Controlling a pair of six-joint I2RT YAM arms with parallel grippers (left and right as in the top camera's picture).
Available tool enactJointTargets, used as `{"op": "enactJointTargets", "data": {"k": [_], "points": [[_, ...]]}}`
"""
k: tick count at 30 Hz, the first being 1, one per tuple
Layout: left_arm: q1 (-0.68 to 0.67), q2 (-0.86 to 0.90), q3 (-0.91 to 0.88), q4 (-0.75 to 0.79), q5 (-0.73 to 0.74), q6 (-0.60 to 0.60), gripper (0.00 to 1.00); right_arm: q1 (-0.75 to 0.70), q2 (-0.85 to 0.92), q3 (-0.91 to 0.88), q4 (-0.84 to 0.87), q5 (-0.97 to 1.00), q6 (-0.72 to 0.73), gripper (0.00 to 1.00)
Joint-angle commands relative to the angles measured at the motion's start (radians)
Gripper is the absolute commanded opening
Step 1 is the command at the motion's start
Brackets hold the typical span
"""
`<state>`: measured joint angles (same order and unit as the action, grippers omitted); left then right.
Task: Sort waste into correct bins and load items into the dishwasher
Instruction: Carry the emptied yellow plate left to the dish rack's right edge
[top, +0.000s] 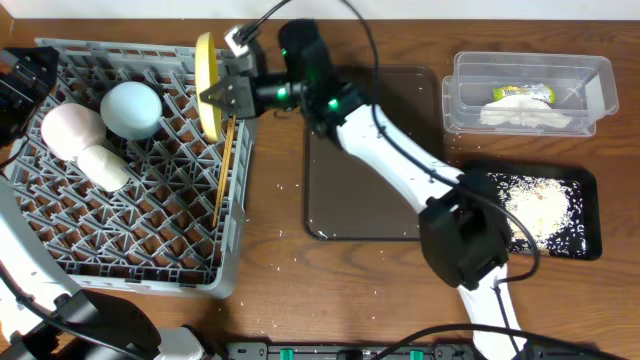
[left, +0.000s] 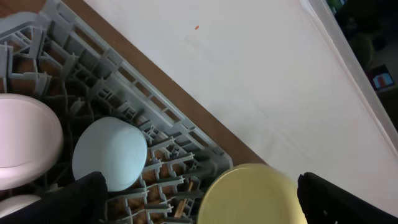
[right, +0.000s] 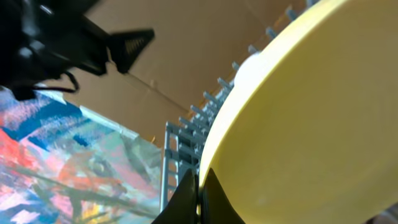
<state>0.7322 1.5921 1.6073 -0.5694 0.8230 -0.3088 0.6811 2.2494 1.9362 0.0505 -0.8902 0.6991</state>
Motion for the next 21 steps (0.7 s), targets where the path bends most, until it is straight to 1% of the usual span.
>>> {"op": "enactJointTargets", "data": {"k": [1,3,4,8,9,10,11,12,13,18,20,21], "points": [[0.002,-0.019,0.0,0.002,-0.005,0.021,0.98,0.015,0.005,0.01,-0.006,0.057,-0.025,0.01],[0.002,-0.019,0.0,0.002,-0.005,0.021,0.98,0.02,0.005,0.01,-0.039,0.116,-0.029,0.01],[0.002,-0.019,0.0,0.002,-0.005,0.021,0.99,0.021,0.005,0.01,-0.053,0.141,-0.032,0.04],[0.002,-0.019,0.0,0.002,-0.005,0.021,0.98,0.021,0.005,0.01,-0.105,0.207,-0.075,0.09],[0.002,-0.019,0.0,0.002,-0.005,0.021,0.99,0.021,0.004,0.01,-0.108,0.213,-0.077,0.12],[0.002,-0.019,0.0,0.002,-0.005,0.021,0.98,0.021,0.004,0.01,-0.107,0.213,-0.076,0.19],[0.002,-0.019,0.0,0.002,-0.005,0.021,0.99,0.021,0.004,0.01,-0.108,0.212,-0.076,0.33],[0.002,-0.019,0.0,0.002,-0.005,0.021,0.99,0.021,0.004,0.01,-0.108,0.212,-0.076,0.43],[0.002,-0.019,0.0,0.002,-0.005,0.021,0.98,0.02,0.004,0.011,-0.107,0.212,-0.076,0.49],[0.002,-0.019,0.0,0.002,-0.005,0.021,0.98,-0.01,-0.019,0.037,-0.112,0.213,-0.079,0.53],[0.002,-0.019,0.0,0.002,-0.005,0.021,0.99,-0.041,-0.042,0.06,-0.142,0.219,-0.105,0.55],[0.002,-0.019,0.0,0.002,-0.005,0.021,0.98,-0.063,-0.062,0.077,-0.187,0.244,-0.122,0.56]]}}
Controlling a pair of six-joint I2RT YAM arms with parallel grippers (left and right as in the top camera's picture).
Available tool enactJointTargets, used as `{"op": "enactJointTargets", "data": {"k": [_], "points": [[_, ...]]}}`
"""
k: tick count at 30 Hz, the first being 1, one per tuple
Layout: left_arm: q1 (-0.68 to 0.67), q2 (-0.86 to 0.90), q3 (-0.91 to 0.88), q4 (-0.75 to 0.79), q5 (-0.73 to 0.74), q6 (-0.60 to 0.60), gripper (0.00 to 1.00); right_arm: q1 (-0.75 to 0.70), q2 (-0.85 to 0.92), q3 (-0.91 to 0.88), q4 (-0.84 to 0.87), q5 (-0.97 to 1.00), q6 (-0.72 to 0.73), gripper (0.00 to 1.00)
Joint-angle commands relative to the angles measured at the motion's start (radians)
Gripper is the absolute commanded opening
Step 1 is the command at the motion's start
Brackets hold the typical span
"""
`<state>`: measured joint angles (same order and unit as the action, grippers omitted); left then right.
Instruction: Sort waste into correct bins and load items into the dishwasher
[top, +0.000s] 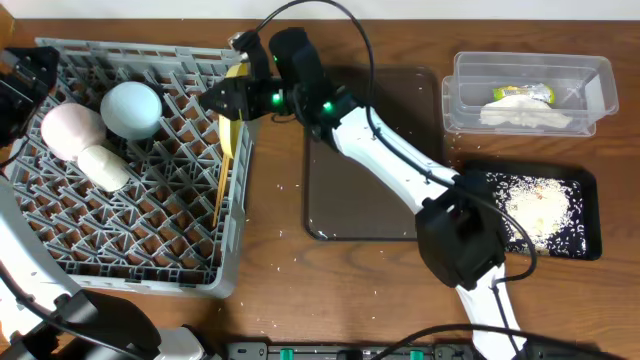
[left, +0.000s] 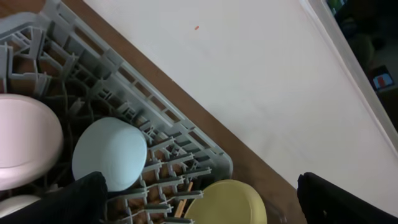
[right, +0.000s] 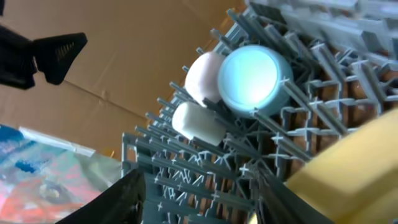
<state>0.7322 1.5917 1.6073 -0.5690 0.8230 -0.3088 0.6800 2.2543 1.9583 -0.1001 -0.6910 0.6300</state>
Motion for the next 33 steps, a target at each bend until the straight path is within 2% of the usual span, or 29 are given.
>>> {"op": "enactJointTargets", "data": {"k": [1,6,7,8,9,17,21,27,33], "points": [[0.002,-0.019,0.0,0.002,-0.005,0.021,0.98,-0.082,-0.084,0.07,-0.091,0.084,-0.072,0.56],[0.002,-0.019,0.0,0.002,-0.005,0.021,0.98,-0.195,-0.211,0.133,-0.408,0.354,-0.202,0.58],[0.002,-0.019,0.0,0.002,-0.005,0.021,0.98,-0.219,-0.238,0.134,-0.447,0.385,-0.206,0.65],[0.002,-0.019,0.0,0.002,-0.005,0.021,0.98,-0.244,-0.266,0.134,-0.481,0.403,-0.206,0.8],[0.002,-0.019,0.0,0.002,-0.005,0.021,0.98,-0.272,-0.294,0.134,-0.513,0.406,-0.211,0.99],[0.002,-0.019,0.0,0.002,-0.005,0.021,0.98,-0.487,-0.493,0.134,-0.781,0.407,-0.212,0.99],[0.002,-0.019,0.0,0.002,-0.005,0.021,0.99,-0.549,-0.573,0.134,-0.893,0.407,-0.222,0.99],[0.002,-0.019,0.0,0.002,-0.005,0.021,0.98,-0.563,-0.674,0.134,-1.089,0.518,-0.319,0.99],[0.002,-0.019,0.0,0.002,-0.005,0.021,0.98,-0.563,-0.739,0.134,-1.302,0.646,-0.325,0.99]]}}
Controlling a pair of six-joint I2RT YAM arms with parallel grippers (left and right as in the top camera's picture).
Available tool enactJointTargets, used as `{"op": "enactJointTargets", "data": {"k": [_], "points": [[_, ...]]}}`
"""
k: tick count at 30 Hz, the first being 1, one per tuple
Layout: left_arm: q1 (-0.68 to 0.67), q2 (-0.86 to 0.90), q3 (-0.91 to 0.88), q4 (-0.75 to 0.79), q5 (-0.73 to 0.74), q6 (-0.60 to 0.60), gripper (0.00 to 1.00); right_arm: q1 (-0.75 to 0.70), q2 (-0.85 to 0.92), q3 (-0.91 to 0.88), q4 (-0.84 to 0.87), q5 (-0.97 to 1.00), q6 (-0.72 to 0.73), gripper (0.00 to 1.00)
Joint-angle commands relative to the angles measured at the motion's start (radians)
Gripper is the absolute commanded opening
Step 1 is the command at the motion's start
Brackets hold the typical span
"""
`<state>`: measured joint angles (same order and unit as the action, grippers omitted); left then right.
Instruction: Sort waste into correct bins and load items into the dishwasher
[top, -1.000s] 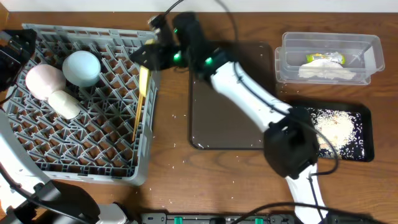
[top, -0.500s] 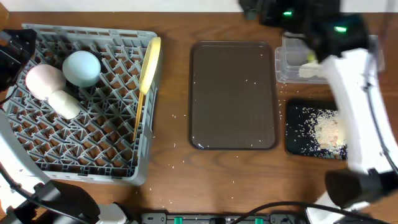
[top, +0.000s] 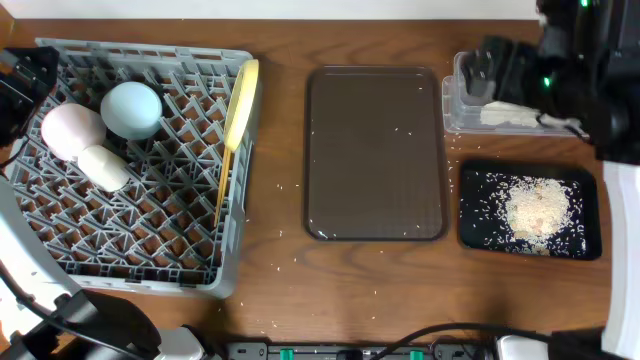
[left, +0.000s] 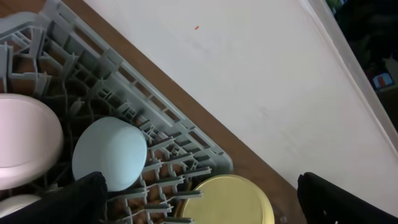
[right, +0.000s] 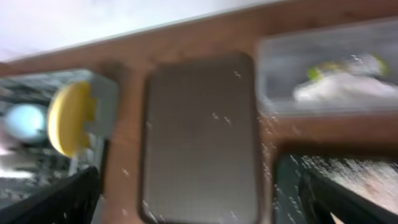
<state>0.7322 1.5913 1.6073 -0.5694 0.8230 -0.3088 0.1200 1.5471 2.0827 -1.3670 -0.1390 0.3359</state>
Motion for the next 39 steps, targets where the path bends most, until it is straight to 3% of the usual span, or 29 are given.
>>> {"op": "enactJointTargets", "data": {"k": [1,8,11,23,32,39], "points": [[0.002,-0.018,0.0,0.002,-0.005,0.021,0.98,-0.003,-0.038,0.01,-0.074,0.106,-0.031,0.99],[0.002,-0.018,0.0,0.002,-0.005,0.021,0.98,-0.005,-0.06,0.006,-0.332,0.235,-0.026,0.99],[0.002,-0.018,0.0,0.002,-0.005,0.021,0.98,-0.033,-0.131,0.006,-0.331,0.334,-0.007,0.99],[0.002,-0.018,0.0,0.002,-0.005,0.021,0.99,-0.067,-0.63,0.006,-0.285,0.412,0.045,0.99],[0.002,-0.018,0.0,0.002,-0.005,0.021,0.98,-0.067,-0.777,-0.084,-0.329,0.448,0.011,0.99],[0.002,-0.018,0.0,0.002,-0.005,0.021,0.98,-0.066,-0.954,-0.224,-0.233,0.418,-0.032,0.99]]}}
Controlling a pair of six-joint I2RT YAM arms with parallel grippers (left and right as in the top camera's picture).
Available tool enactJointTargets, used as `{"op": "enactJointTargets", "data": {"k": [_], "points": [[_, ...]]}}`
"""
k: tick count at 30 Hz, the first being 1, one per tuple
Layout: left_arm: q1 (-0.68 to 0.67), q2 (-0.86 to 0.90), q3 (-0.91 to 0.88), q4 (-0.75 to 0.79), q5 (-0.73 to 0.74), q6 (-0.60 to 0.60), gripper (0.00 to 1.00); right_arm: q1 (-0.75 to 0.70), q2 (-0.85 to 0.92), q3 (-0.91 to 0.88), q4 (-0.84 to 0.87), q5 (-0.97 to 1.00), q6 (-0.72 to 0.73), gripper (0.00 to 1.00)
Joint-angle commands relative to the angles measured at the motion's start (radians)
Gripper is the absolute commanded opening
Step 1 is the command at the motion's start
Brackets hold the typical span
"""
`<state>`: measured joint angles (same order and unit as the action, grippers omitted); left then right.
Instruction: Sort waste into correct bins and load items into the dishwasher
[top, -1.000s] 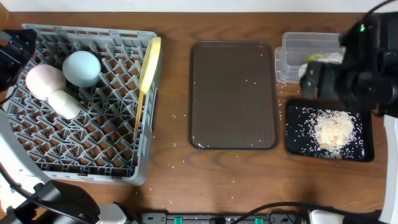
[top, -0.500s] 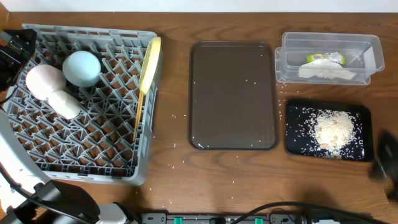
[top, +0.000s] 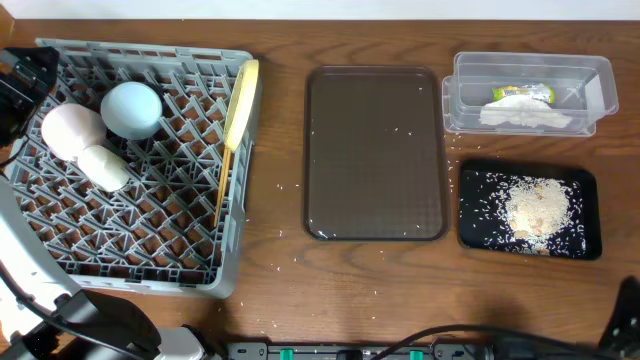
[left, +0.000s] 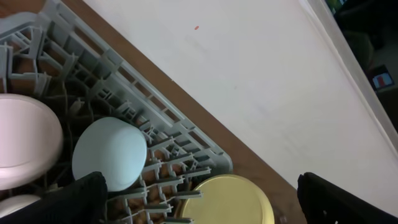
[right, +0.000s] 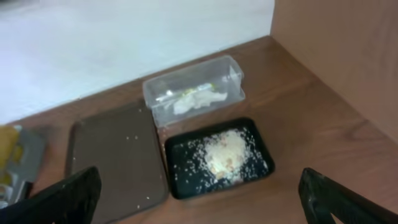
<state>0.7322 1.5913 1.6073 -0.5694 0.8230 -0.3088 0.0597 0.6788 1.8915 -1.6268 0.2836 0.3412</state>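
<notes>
The yellow plate (top: 240, 98) stands on edge in the right side of the grey dish rack (top: 140, 250); the left wrist view shows it too, as the yellow plate (left: 227, 200). A light blue bowl (top: 131, 108), a pink bowl (top: 70, 130) and a white cup (top: 105, 167) sit in the rack's far left. My left gripper (left: 199, 208) hangs open over the rack's far corner, holding nothing. My right gripper (right: 199, 208) is open and empty, high above the table's right side. Only a dark bit of the right arm (top: 630, 320) shows in the overhead view.
A brown tray (top: 375, 150) with a few rice grains lies mid-table. A clear bin (top: 528, 70) with a wrapper and tissue stands at the back right. In front of it is a black tray (top: 475, 210) of rice. A wooden stick (top: 221, 175) lies in the rack.
My right arm was over the clear bin at the far right. Now it is pulled back, nearly out of the overhead view, and its camera looks down from higher. The plate and left gripper have not moved.
My right gripper held the yellow plate upright above the rack's right edge. Then the plate sat lower among the rack's pegs with the gripper still beside it. Later the plate stood alone in the rack and the arm was far right. Now the arm is withdrawn.
</notes>
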Motion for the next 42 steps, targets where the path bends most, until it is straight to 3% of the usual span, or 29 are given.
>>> {"op": "enactJointTargets", "data": {"k": [1,19,28,42], "points": [[0.002,-0.018,0.0,0.002,-0.005,0.021,0.98,-0.006,-0.115,-0.062,0.05,-0.007,-0.051,0.99],[0.002,-0.018,0.0,0.002,-0.005,0.021,0.99,-0.006,-0.677,-1.038,0.786,-0.093,-0.092,0.99],[0.002,-0.018,0.0,0.002,-0.005,0.021,0.98,-0.003,-0.673,-1.275,1.003,-0.094,-0.168,0.99],[0.002,-0.018,0.0,0.002,-0.005,0.021,0.98,-0.003,-0.673,-1.681,1.495,-0.093,-0.201,0.99]]}}
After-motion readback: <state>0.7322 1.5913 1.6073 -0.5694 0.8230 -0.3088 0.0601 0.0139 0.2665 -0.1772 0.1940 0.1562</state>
